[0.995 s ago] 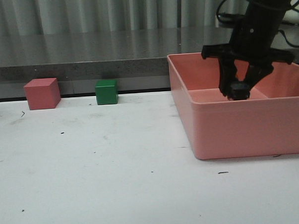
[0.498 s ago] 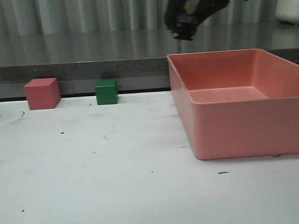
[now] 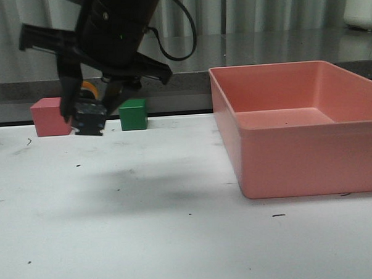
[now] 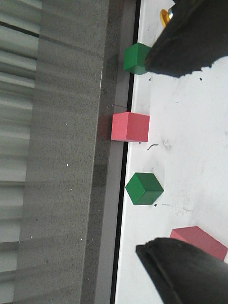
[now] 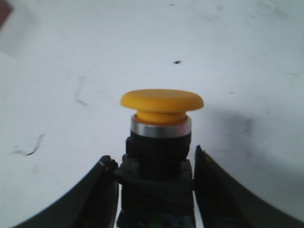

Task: Place and stand button with both arms
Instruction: 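Lift the button out of the bin and carry it toward the cubes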

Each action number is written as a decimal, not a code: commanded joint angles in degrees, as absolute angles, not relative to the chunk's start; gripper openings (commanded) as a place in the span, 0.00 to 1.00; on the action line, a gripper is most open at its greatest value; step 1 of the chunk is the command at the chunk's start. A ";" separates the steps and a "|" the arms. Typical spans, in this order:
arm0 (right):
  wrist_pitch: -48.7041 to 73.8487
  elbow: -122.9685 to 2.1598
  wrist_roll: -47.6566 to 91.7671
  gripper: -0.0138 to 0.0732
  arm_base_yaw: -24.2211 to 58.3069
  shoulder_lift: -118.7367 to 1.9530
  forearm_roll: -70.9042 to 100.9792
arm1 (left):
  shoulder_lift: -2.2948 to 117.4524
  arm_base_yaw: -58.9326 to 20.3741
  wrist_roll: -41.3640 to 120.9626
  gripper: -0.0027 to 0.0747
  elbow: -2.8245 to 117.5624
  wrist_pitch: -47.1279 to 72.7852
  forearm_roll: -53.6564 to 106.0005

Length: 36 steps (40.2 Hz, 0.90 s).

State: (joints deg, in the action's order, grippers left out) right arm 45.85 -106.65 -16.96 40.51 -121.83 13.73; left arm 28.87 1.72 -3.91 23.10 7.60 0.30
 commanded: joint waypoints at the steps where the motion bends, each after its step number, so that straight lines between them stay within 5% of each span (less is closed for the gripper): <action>1: 45.04 -108.86 -26.50 0.45 40.00 -119.87 4.01 | 29.39 1.85 -4.26 0.89 25.25 2.69 0.57; 23: 45.33 -108.86 -42.33 0.53 40.00 -125.64 0.00 | 29.39 1.85 -4.26 0.89 25.25 2.69 0.57; 36: 45.04 -108.86 -42.36 0.76 40.00 -125.57 3.31 | 29.39 1.85 -4.26 0.89 25.25 2.69 0.57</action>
State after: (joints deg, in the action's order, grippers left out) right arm 47.12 -107.00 -42.29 40.06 -129.40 2.34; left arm 28.87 1.72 -3.91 23.10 7.60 0.30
